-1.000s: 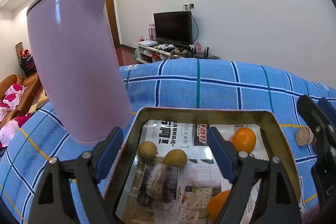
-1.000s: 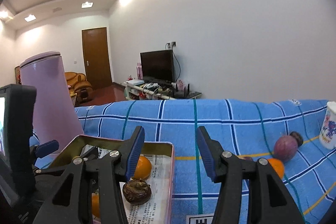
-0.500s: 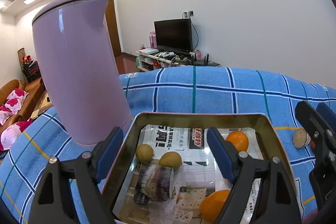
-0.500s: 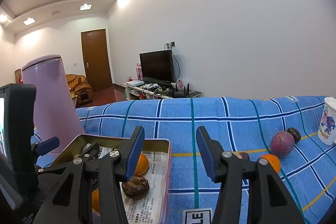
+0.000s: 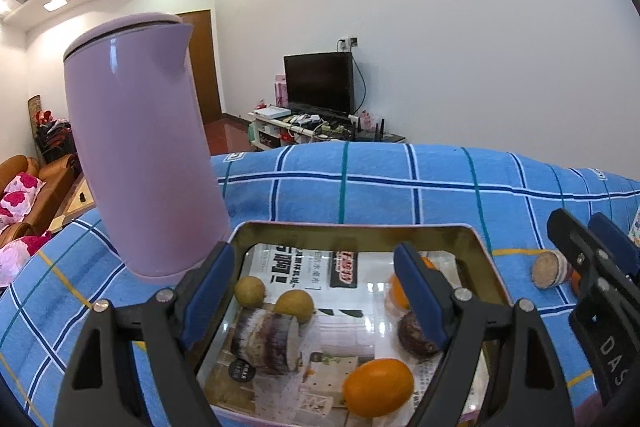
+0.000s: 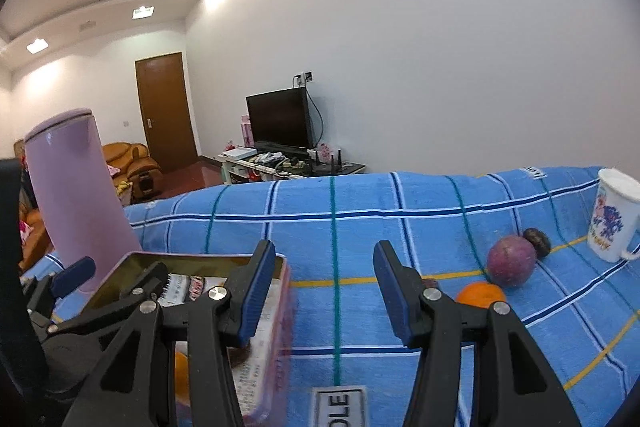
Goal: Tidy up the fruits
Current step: 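Lift both open tools out of the tin toward the remaining fruits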
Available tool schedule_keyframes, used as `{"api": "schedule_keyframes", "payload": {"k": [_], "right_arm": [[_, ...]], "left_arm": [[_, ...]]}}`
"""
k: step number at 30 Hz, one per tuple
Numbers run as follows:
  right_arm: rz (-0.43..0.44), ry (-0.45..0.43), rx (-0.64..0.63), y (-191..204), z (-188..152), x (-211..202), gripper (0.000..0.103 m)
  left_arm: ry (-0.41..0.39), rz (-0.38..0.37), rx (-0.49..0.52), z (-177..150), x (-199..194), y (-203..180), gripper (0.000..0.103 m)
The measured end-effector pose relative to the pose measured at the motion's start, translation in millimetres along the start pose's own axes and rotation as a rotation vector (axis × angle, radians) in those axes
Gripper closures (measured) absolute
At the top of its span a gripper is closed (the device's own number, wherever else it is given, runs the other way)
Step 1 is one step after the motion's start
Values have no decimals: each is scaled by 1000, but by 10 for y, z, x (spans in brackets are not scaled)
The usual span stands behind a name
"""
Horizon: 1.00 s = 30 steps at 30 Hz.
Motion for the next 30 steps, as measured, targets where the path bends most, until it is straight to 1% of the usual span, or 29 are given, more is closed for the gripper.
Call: {"api": "schedule_keyframes", "payload": {"k": [5, 16, 20, 23, 27, 30], "right_arm": [[-46, -10, -45, -127, 3, -137, 50], [-122, -19, -42, -579, -5, -446, 50], [-150, -17, -34, -766, -7, -553, 50], [-180, -21, -22, -945, 3, -649, 50], [-215, -20, -1, -1189, 5, -774, 50], [-240, -18, 26, -1367, 15, -847, 50]], "left_arm": [[-13, -13, -2, -9, -66, -38, 18], [-71, -56, -4, -18, -279, -150, 15], [-80, -64, -4, -29, -326, -173, 15], [-82, -66, -2, -36, -356, -186, 9], [-97, -70, 5, -47, -425, -217, 8], [-90, -82, 10, -75, -467, -251, 6]]}}
Point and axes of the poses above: each gripper's, at about its wrist camera, not at the fingertips, and x roughly the way its jaws point, y to its left, z to its top, the point moved 7 cm from there along x, roughly the way its jaws point, and after that the axes turned 14 degrees about z, right-handed, at the moved point
